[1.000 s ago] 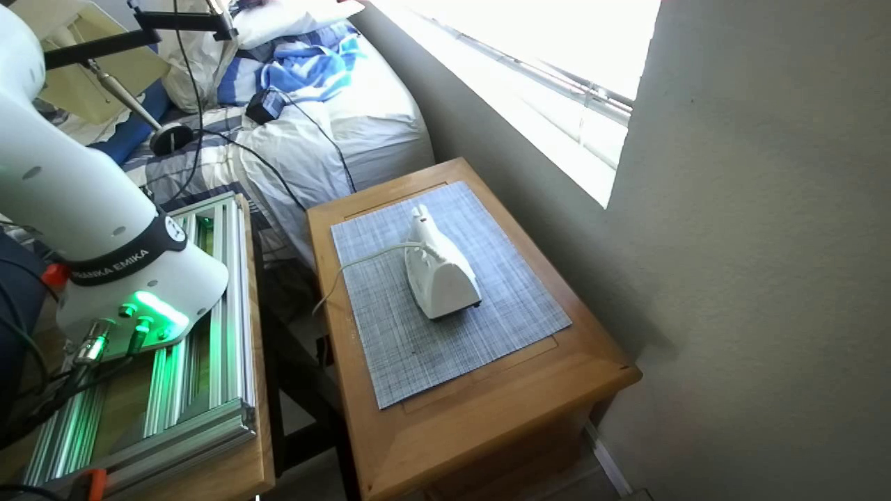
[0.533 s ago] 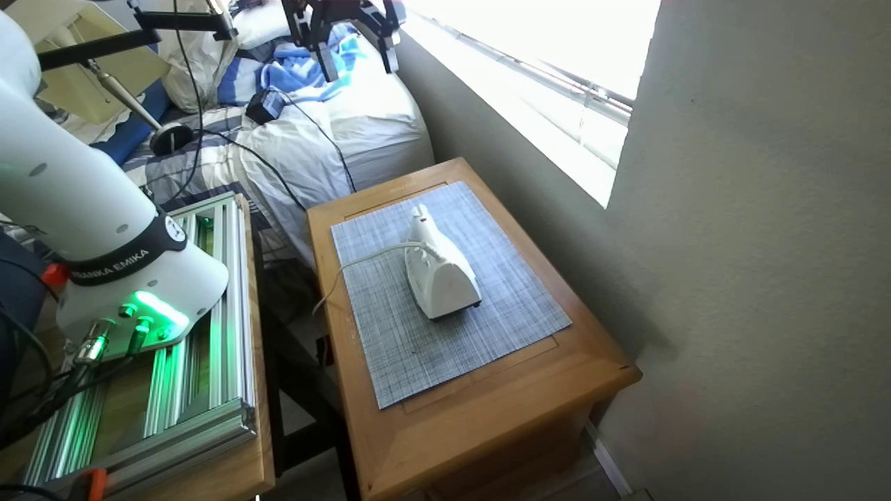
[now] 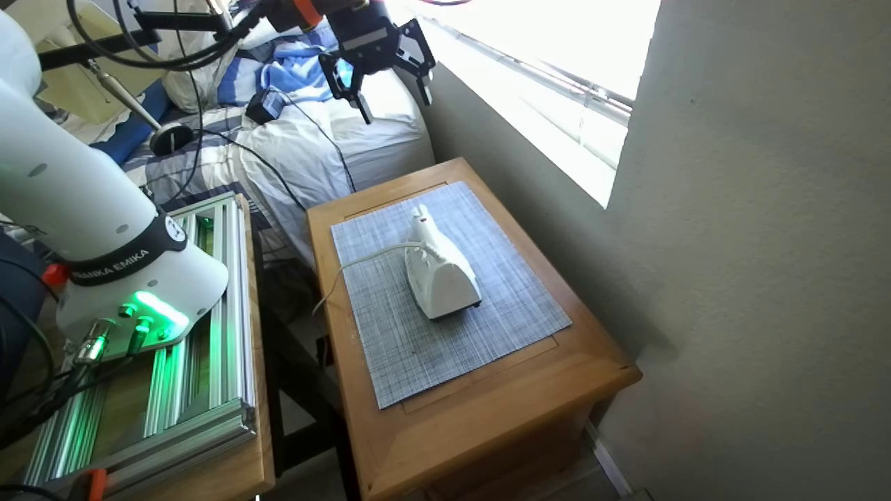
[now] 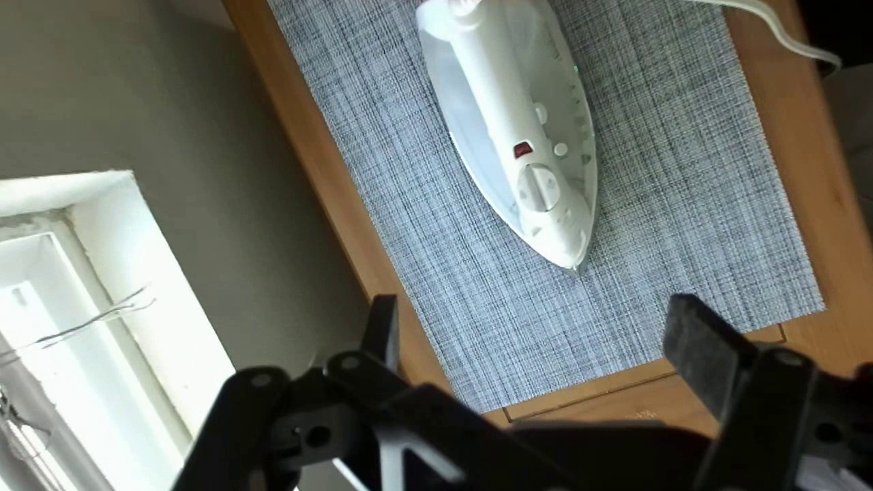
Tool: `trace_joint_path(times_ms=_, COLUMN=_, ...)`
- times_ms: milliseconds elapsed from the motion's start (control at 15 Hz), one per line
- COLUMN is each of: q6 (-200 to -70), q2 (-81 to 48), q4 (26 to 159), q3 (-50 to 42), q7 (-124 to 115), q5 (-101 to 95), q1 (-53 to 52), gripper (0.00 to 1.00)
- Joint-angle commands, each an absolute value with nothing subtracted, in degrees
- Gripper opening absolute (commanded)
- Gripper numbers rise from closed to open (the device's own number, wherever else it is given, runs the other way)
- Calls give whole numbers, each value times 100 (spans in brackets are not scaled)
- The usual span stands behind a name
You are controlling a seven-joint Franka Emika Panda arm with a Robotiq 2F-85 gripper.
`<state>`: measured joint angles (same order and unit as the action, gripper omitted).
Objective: Rotate the iron to face the window then press the button on the handle.
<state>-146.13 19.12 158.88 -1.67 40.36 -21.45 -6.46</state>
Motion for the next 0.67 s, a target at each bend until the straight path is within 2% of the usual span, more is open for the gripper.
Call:
trace_joint_path(times_ms=0, q6=-14655, q2=1807, q4=15872, q3=-120, q7=4077, q5=-2108, q1=-589, gripper=100)
trace_joint_path(times_ms=400, q6=-14649, q2=1829, q4=15849, q3=-105, q7=4071, q5=-2109, q1=-593, gripper=100)
trace_joint_path(times_ms=600, q6=-14687, q2=1421, q4=15857, q3=-175, q7=4209, q5=-2450, q1=-365, gripper=100)
